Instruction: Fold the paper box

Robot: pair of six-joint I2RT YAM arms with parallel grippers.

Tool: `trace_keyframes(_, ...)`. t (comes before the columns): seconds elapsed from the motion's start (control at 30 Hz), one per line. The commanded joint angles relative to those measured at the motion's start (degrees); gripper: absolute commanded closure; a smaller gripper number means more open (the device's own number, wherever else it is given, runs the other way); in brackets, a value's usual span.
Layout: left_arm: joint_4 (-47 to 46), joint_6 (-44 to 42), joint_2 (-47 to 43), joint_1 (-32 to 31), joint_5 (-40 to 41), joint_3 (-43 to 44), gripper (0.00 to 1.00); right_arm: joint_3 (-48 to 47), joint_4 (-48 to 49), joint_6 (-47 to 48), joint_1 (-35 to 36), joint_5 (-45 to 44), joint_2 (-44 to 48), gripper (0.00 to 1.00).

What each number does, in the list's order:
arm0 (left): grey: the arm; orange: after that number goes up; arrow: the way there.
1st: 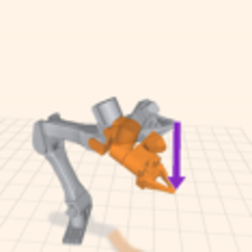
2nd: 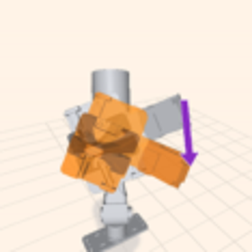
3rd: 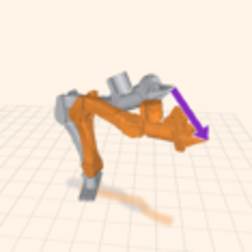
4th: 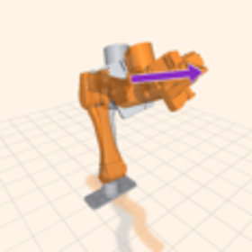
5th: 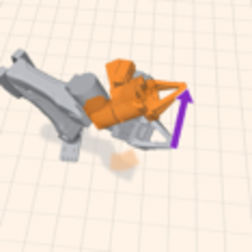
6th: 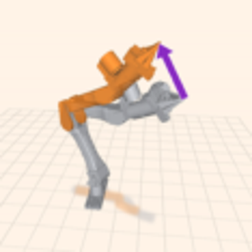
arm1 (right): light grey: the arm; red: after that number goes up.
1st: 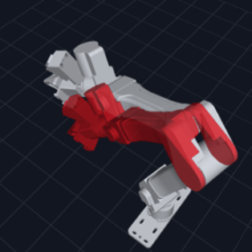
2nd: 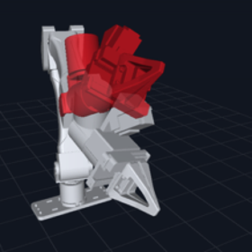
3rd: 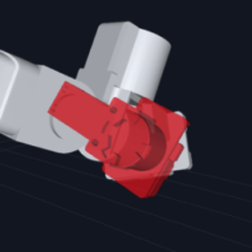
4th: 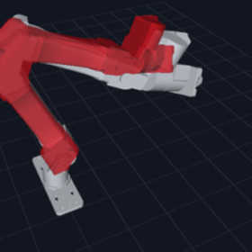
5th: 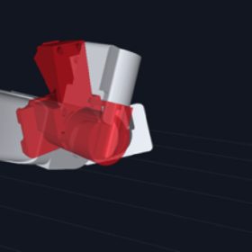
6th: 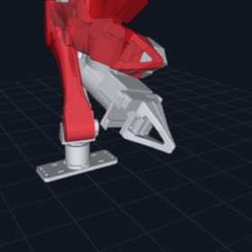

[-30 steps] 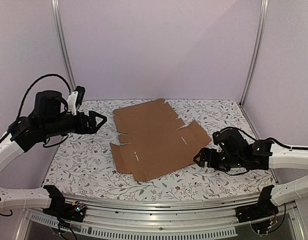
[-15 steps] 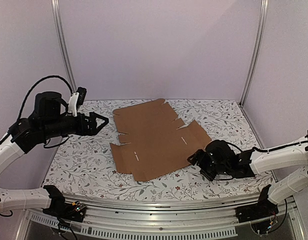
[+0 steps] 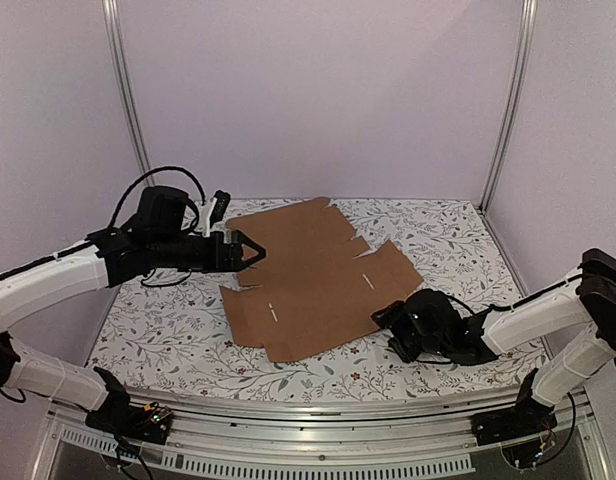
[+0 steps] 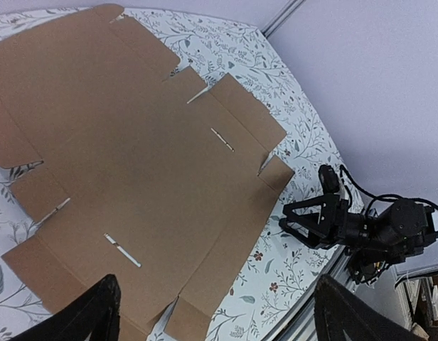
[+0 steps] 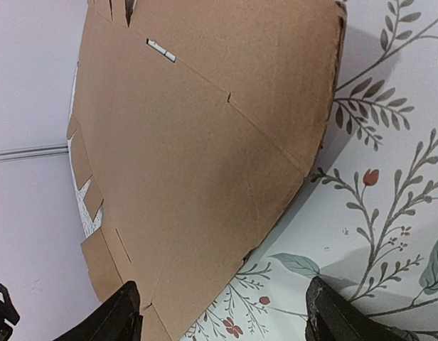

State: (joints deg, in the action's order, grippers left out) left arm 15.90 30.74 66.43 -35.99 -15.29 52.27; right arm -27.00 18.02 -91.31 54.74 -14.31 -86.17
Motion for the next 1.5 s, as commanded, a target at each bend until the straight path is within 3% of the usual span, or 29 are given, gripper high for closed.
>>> trace_keyframes(0.0,-6.8,2.6,8.6,-1.6,-1.9,2.0,0.08,2.7,1.0,-1.7,0.3,-2.1,-2.3,0.22)
trace_keyframes(0.33,-11.7,3.3,29.5,-5.2,-1.8,10.0,0.14,5.0,7.4,-4.4,0.3,-3.9,-6.4,0.22)
trace_keyframes(0.67,-14.6,4.5,42.2,-5.6,-5.9,12.8,0.17,5.4,14.8,-6.4,0.4,-3.3,-13.3,0.23)
trace_keyframes(0.93,-14.9,4.5,44.6,-6.2,-6.2,10.9,0.18,5.5,22.1,-7.8,0.4,-2.6,-19.4,0.24)
trace_keyframes(1.47,-14.9,4.4,47.8,-8.7,-6.5,8.5,0.2,3.7,22.5,-6.8,0.3,-4.9,-20.2,0.25)
